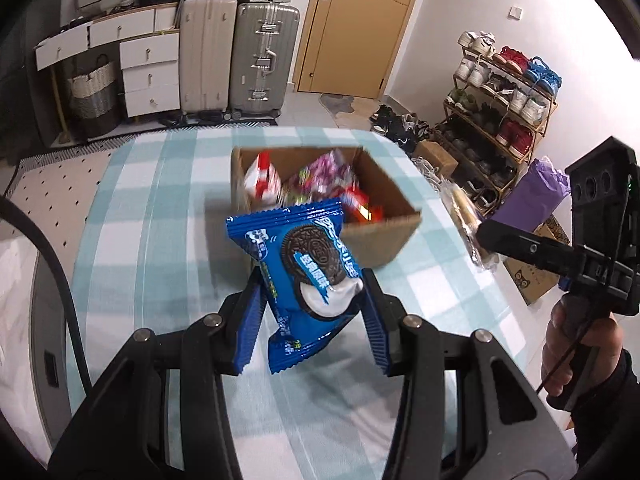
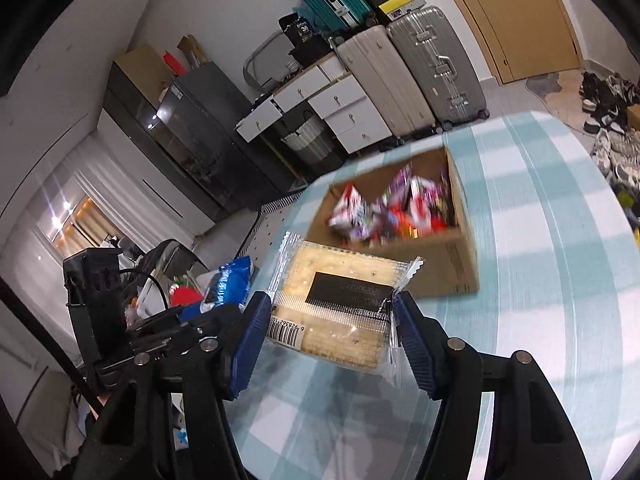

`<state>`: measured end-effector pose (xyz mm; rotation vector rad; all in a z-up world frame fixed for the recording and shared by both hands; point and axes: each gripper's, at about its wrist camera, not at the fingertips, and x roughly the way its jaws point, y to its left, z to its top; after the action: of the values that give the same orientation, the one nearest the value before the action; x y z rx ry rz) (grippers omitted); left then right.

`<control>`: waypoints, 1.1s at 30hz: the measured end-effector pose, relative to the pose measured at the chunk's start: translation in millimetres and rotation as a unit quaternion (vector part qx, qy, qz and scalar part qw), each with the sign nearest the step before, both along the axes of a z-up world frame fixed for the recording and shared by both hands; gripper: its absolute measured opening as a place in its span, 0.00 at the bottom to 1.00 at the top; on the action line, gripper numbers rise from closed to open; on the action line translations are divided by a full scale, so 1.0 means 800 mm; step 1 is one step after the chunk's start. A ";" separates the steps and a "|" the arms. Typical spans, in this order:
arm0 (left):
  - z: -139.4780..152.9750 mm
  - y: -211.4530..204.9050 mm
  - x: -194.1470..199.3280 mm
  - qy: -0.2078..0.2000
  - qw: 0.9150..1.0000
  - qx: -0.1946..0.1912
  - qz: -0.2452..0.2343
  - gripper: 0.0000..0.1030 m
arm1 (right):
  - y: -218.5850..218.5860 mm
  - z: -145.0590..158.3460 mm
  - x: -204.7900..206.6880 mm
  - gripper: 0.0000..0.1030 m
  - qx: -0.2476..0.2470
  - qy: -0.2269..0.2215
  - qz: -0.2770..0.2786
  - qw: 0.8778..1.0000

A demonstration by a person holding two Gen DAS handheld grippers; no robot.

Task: Organize snacks
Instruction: 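Lift both packs and carry them over the cardboard box, then open both grippers to drop the packs into the box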

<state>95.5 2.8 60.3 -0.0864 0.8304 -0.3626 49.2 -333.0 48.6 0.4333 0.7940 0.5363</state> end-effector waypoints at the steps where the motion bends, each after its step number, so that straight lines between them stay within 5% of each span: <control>1: 0.006 -0.005 0.013 -0.001 1.000 0.004 -0.001 0.42 | -0.001 0.008 0.013 0.62 0.001 -0.001 0.000 1.000; 13: 0.014 -0.047 0.175 0.056 0.998 -0.020 -0.010 0.42 | 0.014 0.060 0.160 0.62 -0.021 0.018 -0.005 1.000; 20: -0.032 -0.084 0.218 0.080 0.996 0.019 -0.018 0.42 | 0.009 0.019 0.215 0.62 -0.033 0.055 -0.016 0.998; 33: -0.069 -0.097 0.234 0.081 0.995 0.046 -0.018 0.42 | 0.009 -0.047 0.234 0.64 -0.055 0.097 0.000 0.994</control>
<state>282.7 -74.8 4.7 -0.0152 1.0088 -0.3534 236.6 -325.7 11.3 0.3877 1.0063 0.4526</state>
